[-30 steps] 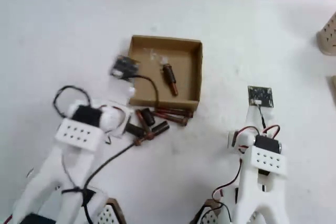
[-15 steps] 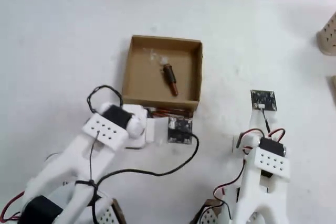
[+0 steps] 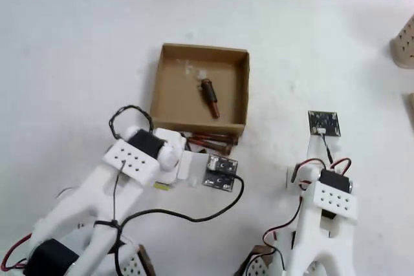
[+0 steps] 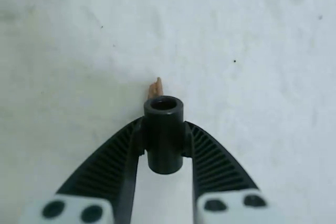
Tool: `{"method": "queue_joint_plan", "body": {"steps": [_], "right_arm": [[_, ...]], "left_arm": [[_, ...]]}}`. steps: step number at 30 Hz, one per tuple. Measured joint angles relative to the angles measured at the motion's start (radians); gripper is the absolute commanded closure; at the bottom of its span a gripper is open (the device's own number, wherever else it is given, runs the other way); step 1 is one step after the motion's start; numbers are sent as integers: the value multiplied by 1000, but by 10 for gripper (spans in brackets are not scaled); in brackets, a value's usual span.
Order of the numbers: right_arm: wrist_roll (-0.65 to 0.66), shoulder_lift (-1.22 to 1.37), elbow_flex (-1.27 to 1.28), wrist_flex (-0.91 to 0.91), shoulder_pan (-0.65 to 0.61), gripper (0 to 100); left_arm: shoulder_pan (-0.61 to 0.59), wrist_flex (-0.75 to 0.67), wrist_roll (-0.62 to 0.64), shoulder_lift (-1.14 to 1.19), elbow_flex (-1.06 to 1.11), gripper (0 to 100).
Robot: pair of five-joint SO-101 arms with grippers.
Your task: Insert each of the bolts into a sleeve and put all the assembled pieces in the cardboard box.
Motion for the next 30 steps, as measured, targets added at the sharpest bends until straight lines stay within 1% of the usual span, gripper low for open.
{"method": "queue_joint_plan", "body": {"steps": [5, 7, 12, 16, 20, 23, 27, 30], "right_arm": [[2, 0, 0, 0, 0, 981], [2, 0, 0, 0, 0, 981], [2, 0, 0, 0, 0, 981], [2, 0, 0, 0, 0, 981], [2, 0, 0, 0, 0, 981], [2, 0, 0, 0, 0, 981], [28, 0, 0, 0, 0, 981], [43, 0, 0, 0, 0, 981]], "left_arm": [[9, -49, 0, 114, -9, 794], [14, -55, 2, 183, -41, 794], [14, -55, 51, 293, -144, 794], [15, -55, 86, 301, -167, 794], [57, -60, 132, 301, -169, 794], [84, -109, 166, 305, -164, 810], [84, -209, 166, 310, -86, 876], [86, -219, 124, 307, -68, 871]]}}
